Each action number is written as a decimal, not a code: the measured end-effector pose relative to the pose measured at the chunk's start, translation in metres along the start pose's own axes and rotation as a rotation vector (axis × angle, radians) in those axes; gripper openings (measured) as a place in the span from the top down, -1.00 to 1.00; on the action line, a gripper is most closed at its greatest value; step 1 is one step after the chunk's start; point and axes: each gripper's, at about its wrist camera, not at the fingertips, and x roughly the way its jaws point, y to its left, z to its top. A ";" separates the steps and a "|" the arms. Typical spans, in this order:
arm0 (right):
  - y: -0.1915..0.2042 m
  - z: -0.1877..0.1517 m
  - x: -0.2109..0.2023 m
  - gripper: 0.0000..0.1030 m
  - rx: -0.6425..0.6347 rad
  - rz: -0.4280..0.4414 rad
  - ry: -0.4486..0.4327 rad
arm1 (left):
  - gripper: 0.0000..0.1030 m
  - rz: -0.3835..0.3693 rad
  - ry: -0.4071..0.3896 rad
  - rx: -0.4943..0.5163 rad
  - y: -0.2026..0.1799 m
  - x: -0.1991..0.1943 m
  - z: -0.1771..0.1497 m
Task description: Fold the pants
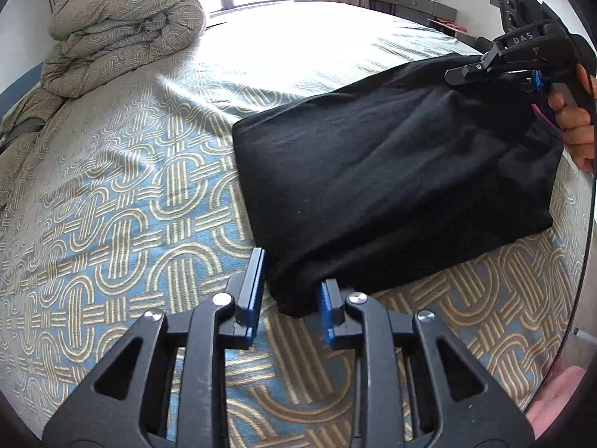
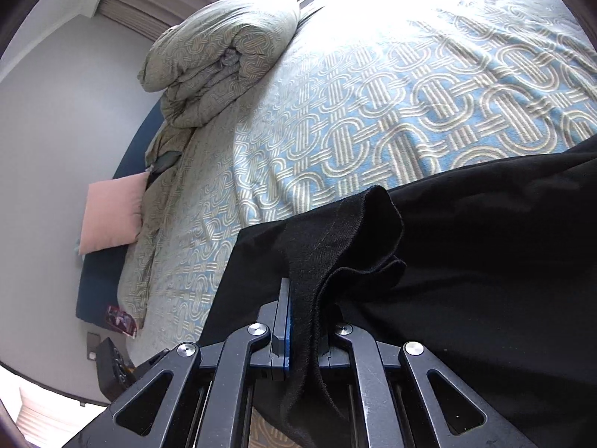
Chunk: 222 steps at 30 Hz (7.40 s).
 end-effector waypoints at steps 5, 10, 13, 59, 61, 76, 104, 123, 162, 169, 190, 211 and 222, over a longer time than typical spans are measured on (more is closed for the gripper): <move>-0.026 -0.009 0.005 0.86 0.024 -0.095 0.023 | 0.45 0.033 0.026 0.058 -0.012 0.007 -0.006; -0.050 -0.010 0.013 0.71 0.097 -0.063 0.051 | 0.45 0.024 0.038 0.024 -0.006 0.008 -0.005; -0.051 -0.008 0.013 0.56 0.108 -0.054 0.059 | 0.45 0.015 0.047 -0.006 -0.001 0.010 -0.005; -0.067 -0.033 -0.051 -0.15 -0.058 0.249 0.164 | 0.40 0.005 0.072 -0.063 -0.003 0.016 0.000; -0.076 -0.035 -0.044 -0.15 -0.037 0.178 0.168 | 0.39 0.009 0.074 -0.060 -0.003 0.016 0.000; -0.097 -0.037 -0.020 0.90 0.216 -0.005 0.124 | 0.38 0.021 0.052 -0.049 -0.003 0.012 -0.006; -0.157 -0.093 -0.148 0.60 0.304 -0.234 -0.099 | 0.11 -0.078 -0.049 -0.193 0.011 -0.065 0.000; -0.202 -0.123 -0.181 0.41 0.502 -0.165 -0.241 | 0.27 -0.003 0.098 -0.230 0.004 0.018 0.021; -0.225 -0.094 -0.194 -0.39 0.530 -0.123 -0.378 | -0.16 -0.252 0.101 -0.028 -0.124 0.039 0.114; -0.238 -0.088 -0.196 -0.39 0.562 -0.076 -0.399 | -0.16 -0.297 0.147 -0.012 -0.147 0.056 0.123; -0.141 -0.047 -0.212 0.74 0.244 -0.426 -0.555 | -0.16 -0.400 0.186 -0.092 -0.161 0.072 0.121; 0.085 -0.149 0.024 0.74 -0.894 -0.589 -0.082 | -0.20 -0.525 0.162 -0.585 0.021 0.047 0.033; 0.090 -0.154 0.019 0.74 -0.891 -0.621 -0.109 | -0.21 -0.654 0.227 -0.670 0.018 0.044 0.040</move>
